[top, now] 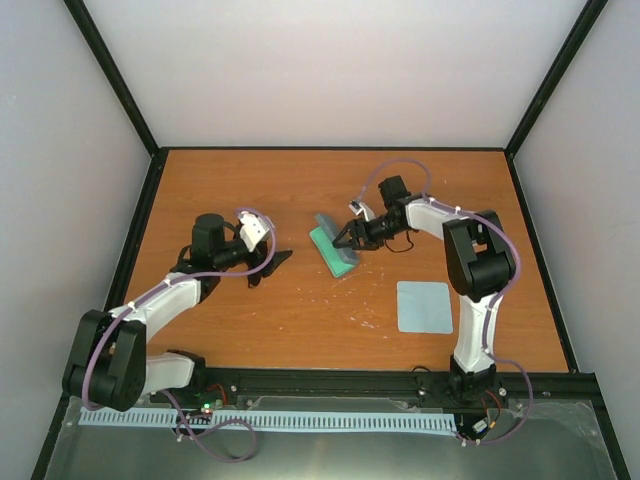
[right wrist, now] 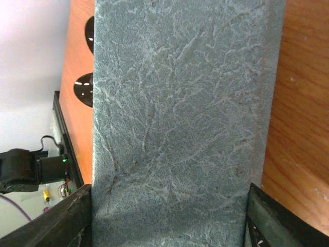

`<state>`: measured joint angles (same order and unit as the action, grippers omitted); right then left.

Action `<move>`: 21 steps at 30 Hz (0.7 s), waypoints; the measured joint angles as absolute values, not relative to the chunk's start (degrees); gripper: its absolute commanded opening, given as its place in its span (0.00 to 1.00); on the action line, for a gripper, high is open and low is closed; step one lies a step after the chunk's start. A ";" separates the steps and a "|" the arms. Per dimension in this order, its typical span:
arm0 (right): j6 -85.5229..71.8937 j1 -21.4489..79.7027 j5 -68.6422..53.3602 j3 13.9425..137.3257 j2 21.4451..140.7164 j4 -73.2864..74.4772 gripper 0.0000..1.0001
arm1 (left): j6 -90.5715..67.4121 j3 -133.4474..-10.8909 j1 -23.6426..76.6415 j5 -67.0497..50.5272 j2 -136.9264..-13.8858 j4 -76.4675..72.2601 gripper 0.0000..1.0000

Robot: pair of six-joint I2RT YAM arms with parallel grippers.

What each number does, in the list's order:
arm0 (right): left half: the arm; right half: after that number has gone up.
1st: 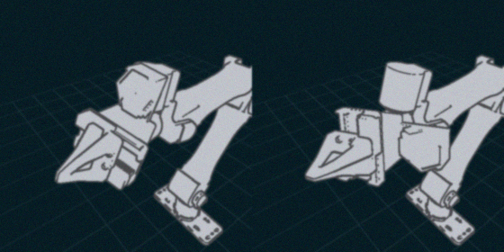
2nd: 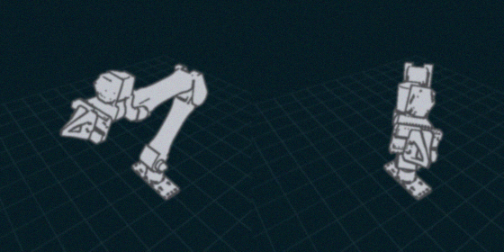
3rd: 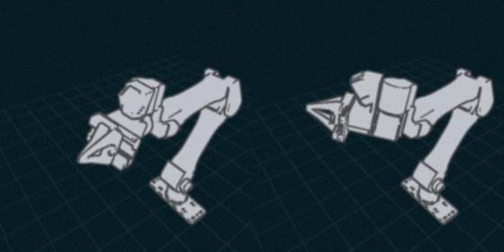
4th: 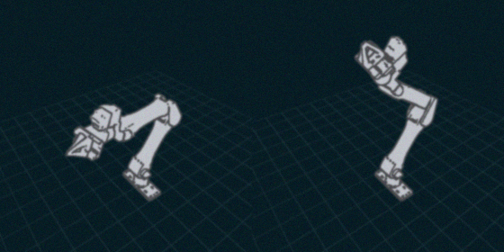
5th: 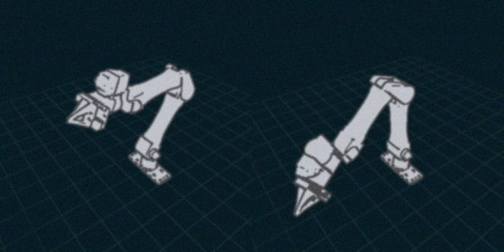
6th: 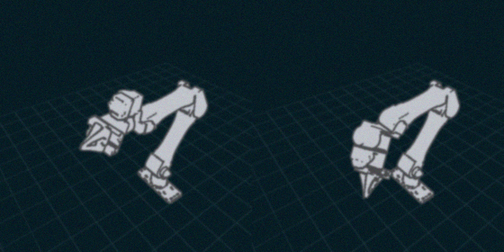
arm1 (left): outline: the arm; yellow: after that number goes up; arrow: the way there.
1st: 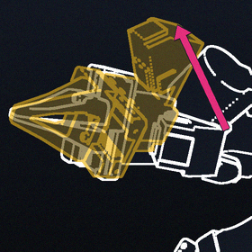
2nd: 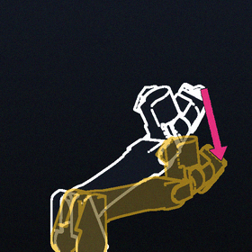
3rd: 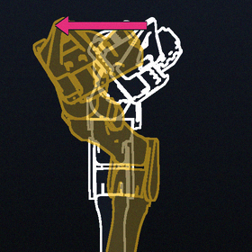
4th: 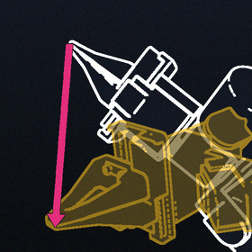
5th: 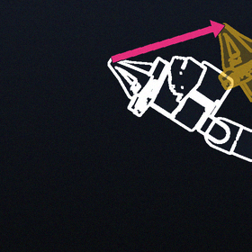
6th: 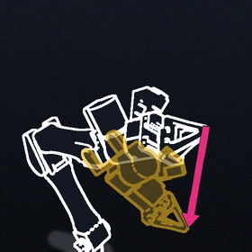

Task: Organize the sunglasses
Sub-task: Place the sunglasses case at the center of the board.

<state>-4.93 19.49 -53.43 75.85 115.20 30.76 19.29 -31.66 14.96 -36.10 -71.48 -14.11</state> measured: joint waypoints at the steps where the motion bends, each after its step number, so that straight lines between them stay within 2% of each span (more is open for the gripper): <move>1: -4.49 19.11 -54.22 76.44 115.90 31.05 0.06 | 19.35 -31.66 14.83 -35.88 -71.37 -13.76 0.99; 3: -3.68 18.31 -55.77 77.58 116.73 31.55 0.11 | 19.49 -31.66 14.70 -35.51 -71.26 -13.28 0.99; 5: -3.09 17.47 -56.62 78.59 117.43 32.05 0.25 | 19.53 -31.66 14.57 -35.33 -71.22 -13.04 0.99; 8: -2.70 16.64 -57.01 79.05 118.43 32.32 0.39 | 19.53 -31.66 14.52 -35.33 -71.18 -12.99 0.99; 15: -1.91 16.21 -57.19 79.33 119.26 32.97 0.57 | 19.53 -31.66 14.52 -35.46 -71.18 -13.04 0.99; 21: -1.50 16.23 -56.16 79.59 119.24 33.71 0.64 | 19.53 -31.66 14.52 -35.79 -71.18 -13.08 0.99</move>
<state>-1.50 16.23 -56.16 79.59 119.24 33.71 19.53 -31.66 14.52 -35.79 -71.18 -13.08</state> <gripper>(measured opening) 0.671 0.995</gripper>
